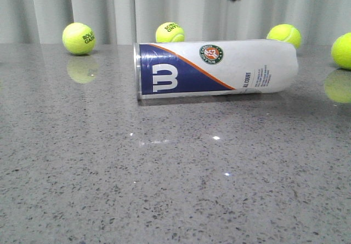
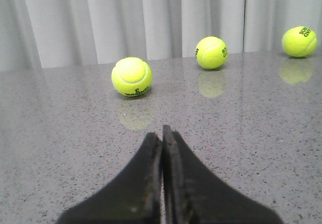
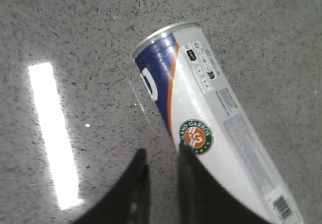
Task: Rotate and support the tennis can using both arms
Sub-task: 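Release the can on its side and raise the right gripper away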
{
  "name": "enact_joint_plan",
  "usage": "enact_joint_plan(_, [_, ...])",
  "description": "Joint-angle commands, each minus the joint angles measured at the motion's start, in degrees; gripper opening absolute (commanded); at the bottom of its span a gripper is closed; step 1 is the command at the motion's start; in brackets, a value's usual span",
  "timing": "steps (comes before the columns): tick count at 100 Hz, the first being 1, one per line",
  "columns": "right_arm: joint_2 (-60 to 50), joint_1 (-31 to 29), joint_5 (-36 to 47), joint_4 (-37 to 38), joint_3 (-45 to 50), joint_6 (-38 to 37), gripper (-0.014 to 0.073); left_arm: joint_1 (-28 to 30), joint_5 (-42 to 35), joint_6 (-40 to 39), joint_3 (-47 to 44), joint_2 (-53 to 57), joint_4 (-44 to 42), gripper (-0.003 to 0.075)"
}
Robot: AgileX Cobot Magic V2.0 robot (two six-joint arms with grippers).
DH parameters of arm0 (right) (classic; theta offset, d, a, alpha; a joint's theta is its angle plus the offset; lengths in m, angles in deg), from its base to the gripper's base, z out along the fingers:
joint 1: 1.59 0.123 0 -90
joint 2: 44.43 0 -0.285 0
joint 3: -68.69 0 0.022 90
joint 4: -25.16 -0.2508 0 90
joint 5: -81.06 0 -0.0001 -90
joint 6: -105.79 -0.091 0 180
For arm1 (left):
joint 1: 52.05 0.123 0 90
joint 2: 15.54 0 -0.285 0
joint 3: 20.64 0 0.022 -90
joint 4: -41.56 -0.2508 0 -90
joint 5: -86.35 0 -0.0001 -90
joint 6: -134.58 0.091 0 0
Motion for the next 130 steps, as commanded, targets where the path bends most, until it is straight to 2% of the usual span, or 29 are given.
enact_joint_plan(1, [-3.9,0.0,0.0,-2.3,-2.1,-7.2,-0.0064,0.1,-4.6,-0.4,-2.5,1.8,0.3,-0.0018])
enact_joint_plan(10, [-5.4,0.0,-0.5,-3.2,-2.1,-14.0,-0.0061,0.1,-4.6,-0.4,-2.5,1.8,0.3,-0.0018])
enact_joint_plan(27, [-9.4,-0.2,1.1,-2.3,-0.8,-42.1,-0.0061,0.1,-4.6,-0.4,-2.5,1.8,0.3,-0.0018])
enact_joint_plan(34, [-11.8,-0.2,3.5,-0.7,1.5,-47.5,-0.0061,0.1,-4.6,-0.4,-2.5,1.8,0.3,-0.0018])
enact_joint_plan(56, [-24.0,-0.2,16.6,0.9,16.7,-48.1,-0.0061,0.1,-4.6,-0.4,-2.5,1.8,0.3,-0.0018])
enact_joint_plan(73, [-36.3,-0.2,25.2,6.4,29.9,-47.7,-0.0061,0.1,-4.6,-0.4,-2.5,1.8,0.3,-0.0018])
enact_joint_plan(89, [-48.5,-0.2,29.6,11.2,39.5,-47.7,-0.0061,0.1,-5.6,-0.4,-2.5,1.8,0.5,-0.0018])
enact_joint_plan(101, [-57.8,-0.2,29.9,11.6,45.2,-47.7,-0.0061,0.1,-7.2,-0.4,-1.3,1.8,2.0,-0.0018])
enact_joint_plan(115, [-66.0,-0.2,29.3,11.6,49.9,-47.7,-0.0061,0.1,1.3,-0.4,6.0,1.5,2.5,-0.0019])
enact_joint_plan(130, [-69.8,-0.2,29.3,11.6,52.2,-47.7,-0.0061,0.1,14.2,-0.4,17.7,-2.1,1.9,-0.0019])
